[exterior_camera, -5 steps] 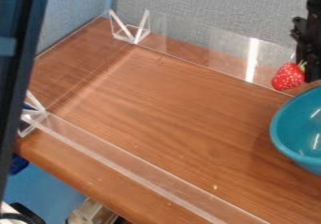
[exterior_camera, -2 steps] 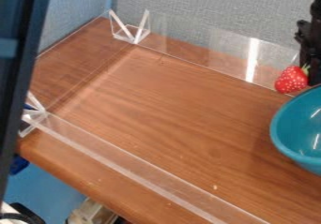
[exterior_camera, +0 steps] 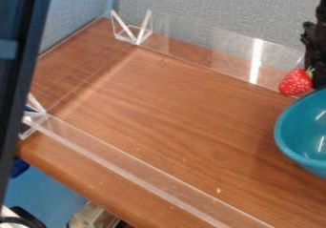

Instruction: Put the strawberry in the blue bowl

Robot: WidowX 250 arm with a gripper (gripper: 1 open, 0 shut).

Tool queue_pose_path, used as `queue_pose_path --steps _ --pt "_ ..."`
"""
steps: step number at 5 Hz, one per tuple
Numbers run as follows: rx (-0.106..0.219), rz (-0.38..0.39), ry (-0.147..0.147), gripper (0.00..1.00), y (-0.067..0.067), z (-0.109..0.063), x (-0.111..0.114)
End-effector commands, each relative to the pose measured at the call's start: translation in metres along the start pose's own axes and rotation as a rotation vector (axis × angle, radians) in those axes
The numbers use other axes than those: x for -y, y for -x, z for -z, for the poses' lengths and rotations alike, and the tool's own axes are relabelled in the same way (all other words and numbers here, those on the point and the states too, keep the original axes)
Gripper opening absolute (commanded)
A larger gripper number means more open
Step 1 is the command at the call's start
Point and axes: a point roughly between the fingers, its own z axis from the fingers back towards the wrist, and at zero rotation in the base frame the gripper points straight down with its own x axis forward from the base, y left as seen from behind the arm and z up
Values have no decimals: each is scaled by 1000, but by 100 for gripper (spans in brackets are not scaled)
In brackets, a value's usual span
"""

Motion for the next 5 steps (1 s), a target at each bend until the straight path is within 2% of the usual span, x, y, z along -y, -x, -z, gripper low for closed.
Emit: queue_pose_path --steps 1,2,5 --pt "125 47 -77 0 -17 -58 0" --pt "130 58 -88 0 -17 -59 -1" --pt "115 99 -56 0 -16 -35 19"
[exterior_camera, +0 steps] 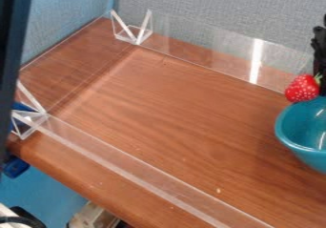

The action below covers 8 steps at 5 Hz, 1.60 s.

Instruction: Put the strawberry in the blue bowl

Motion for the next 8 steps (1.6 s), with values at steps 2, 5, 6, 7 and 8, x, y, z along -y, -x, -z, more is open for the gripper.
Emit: queue_pose_path --steps 2,5,6,7,8 --pt "65 34 -25 0 -14 -18 7" --pt "49 69 0 0 -7 3 16" --pt "44 83 9 0 -4 10 19" --pt "43 94 11 0 0 14 20" --pt "44 108 12 100 3 17 22"
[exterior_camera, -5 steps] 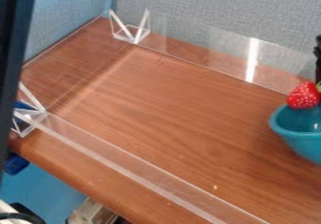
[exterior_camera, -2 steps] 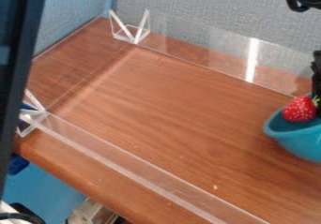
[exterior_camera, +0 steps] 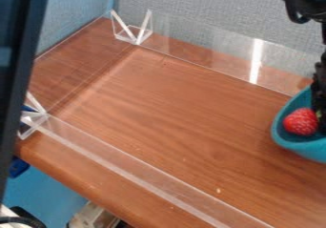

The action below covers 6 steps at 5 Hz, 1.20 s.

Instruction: Put the strawberry in the blue bowl

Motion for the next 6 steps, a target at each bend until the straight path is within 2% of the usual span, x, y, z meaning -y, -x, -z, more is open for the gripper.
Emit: queue_pose_path --steps 1,2,6 --pt "42 27 -17 0 -5 -11 -1" --pt "39 33 -11 100 -1 -6 3" --pt "17 52 4 100 6 4 24"
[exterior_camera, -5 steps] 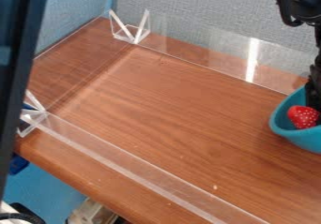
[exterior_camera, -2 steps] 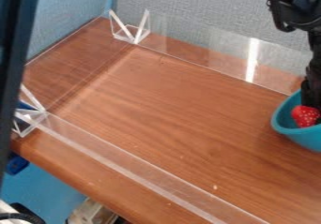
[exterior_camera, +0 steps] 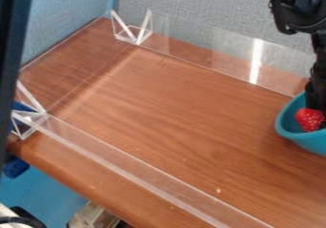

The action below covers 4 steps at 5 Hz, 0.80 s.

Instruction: Put the strawberry in the blue bowl

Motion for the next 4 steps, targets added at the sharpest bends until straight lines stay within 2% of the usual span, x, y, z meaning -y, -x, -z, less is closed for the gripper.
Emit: queue_pose_path --steps 1,4 --pt "13 34 3 100 -8 -4 16" --pt "-11 33 21 100 -3 7 25"
